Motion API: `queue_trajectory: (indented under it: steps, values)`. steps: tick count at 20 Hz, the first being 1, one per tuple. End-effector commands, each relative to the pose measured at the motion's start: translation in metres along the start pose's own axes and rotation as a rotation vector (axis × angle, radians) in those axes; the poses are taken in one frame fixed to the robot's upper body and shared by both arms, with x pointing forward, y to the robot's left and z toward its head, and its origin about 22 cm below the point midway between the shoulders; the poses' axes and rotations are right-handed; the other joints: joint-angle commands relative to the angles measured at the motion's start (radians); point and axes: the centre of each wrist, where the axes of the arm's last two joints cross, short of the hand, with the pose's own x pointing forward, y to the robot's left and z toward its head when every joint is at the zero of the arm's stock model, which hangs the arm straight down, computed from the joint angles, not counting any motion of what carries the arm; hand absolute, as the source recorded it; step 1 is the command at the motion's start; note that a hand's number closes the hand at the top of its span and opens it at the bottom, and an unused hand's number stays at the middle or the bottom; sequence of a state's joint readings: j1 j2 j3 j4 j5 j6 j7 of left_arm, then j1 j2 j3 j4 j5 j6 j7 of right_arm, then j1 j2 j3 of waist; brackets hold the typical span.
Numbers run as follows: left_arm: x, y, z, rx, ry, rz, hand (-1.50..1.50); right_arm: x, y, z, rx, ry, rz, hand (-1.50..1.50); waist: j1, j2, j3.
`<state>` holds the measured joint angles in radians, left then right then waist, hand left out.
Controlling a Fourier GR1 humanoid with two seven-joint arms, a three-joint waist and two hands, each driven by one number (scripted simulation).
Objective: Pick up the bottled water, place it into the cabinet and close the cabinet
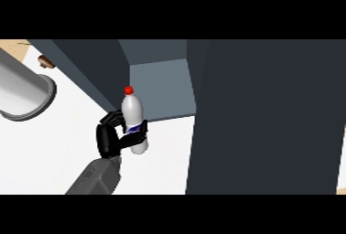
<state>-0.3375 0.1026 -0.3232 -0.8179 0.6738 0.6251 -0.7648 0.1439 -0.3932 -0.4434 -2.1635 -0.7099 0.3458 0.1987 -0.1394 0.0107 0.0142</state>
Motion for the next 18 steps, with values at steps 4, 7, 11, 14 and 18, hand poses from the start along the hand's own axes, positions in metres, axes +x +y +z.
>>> queue_trajectory:
  steps: [4, 7, 11, 14, 18]
  values:
    - [0.057, -0.076, -0.046, -0.098, 0.003, 0.120, 1.50, 0.002, 0.001, -0.001, 0.029, -0.013, 0.006, -1.50, -0.063, 0.022, -0.017]
    - [0.055, -0.068, -0.050, -0.105, -0.033, 0.085, 1.50, -0.003, -0.002, -0.005, 0.015, -0.013, -0.003, -1.50, -0.061, 0.030, -0.016]
    - [0.057, -0.060, -0.055, -0.089, -0.042, 0.098, -1.50, -0.001, -0.006, -0.006, 0.024, -0.017, -0.021, -1.50, -0.077, 0.027, -0.017]
    - [0.059, -0.057, -0.057, -0.067, -0.056, 0.098, -1.50, 0.000, -0.004, -0.009, 0.043, -0.016, -0.023, -1.50, -0.078, 0.029, -0.018]
    - [0.059, -0.057, -0.055, -0.071, -0.062, 0.084, -1.50, 0.000, -0.007, -0.011, 0.056, -0.018, -0.015, -1.50, -0.092, 0.029, -0.017]
